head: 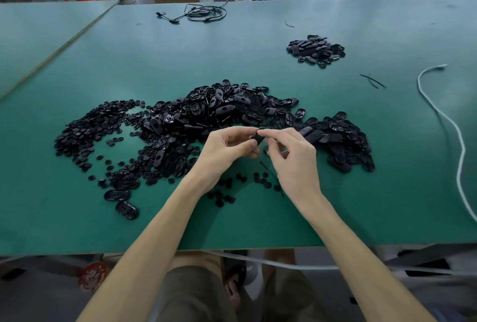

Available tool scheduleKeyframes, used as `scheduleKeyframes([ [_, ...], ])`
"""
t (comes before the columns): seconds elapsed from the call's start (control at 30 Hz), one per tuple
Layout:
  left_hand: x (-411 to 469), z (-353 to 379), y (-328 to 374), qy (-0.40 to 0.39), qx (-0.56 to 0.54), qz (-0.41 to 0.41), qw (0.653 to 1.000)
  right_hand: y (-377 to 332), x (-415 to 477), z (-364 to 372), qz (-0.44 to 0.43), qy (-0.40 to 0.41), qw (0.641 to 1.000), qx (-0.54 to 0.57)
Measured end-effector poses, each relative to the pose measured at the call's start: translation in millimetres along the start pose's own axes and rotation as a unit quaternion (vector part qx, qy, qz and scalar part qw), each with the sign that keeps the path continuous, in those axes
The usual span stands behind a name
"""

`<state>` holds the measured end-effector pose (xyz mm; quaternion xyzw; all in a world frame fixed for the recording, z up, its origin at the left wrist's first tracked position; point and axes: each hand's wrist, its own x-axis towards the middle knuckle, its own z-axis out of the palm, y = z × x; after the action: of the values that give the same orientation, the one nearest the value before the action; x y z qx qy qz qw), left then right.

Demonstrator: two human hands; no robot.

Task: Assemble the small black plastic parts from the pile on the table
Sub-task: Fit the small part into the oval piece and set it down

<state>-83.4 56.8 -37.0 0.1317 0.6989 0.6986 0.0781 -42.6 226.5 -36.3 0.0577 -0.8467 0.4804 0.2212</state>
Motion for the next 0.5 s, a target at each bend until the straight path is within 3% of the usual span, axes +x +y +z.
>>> scheduleKeyframes([
  [0.23,2.1,0.0,-1.6,0.033,-0.005,-0.016,0.999,-3.5,-2.0,1.4,-0.049,-0.030,0.998,-0.017],
  [0.5,-0.6,2.7,1.9,0.014,-0.002,-0.016,1.000,-4.2,1.3,-3.0,0.017,-0.001,0.999,0.045],
])
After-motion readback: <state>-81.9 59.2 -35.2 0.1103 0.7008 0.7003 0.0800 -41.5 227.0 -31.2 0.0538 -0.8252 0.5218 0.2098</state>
